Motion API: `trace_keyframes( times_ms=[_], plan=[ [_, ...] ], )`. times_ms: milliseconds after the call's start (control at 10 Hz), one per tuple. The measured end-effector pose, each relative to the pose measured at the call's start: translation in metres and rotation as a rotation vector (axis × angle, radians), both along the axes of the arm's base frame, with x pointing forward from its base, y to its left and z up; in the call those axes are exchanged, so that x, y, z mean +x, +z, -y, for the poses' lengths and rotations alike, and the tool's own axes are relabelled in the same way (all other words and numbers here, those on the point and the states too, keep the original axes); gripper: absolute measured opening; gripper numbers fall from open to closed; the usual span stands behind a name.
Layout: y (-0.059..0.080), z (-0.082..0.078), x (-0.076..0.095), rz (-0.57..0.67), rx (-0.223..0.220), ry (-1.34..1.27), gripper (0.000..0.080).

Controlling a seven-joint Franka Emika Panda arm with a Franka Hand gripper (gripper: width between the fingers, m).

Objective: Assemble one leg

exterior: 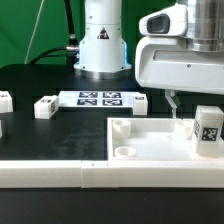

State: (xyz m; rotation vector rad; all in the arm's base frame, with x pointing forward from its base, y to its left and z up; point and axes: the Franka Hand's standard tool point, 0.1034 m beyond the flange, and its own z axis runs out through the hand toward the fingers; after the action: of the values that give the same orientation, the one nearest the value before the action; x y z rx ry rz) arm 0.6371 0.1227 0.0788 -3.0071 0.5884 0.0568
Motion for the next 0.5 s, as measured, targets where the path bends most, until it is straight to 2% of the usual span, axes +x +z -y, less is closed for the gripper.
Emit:
trace_keyframes(
  times_ms=[300, 500],
  plan=[
    [0.0003, -0.0027, 0.0007, 0.026, -0.008, 0.338, 0.0649],
    [0.0003, -0.0021, 0.0008, 0.028, -0.008, 0.357, 0.0634]
  ],
)
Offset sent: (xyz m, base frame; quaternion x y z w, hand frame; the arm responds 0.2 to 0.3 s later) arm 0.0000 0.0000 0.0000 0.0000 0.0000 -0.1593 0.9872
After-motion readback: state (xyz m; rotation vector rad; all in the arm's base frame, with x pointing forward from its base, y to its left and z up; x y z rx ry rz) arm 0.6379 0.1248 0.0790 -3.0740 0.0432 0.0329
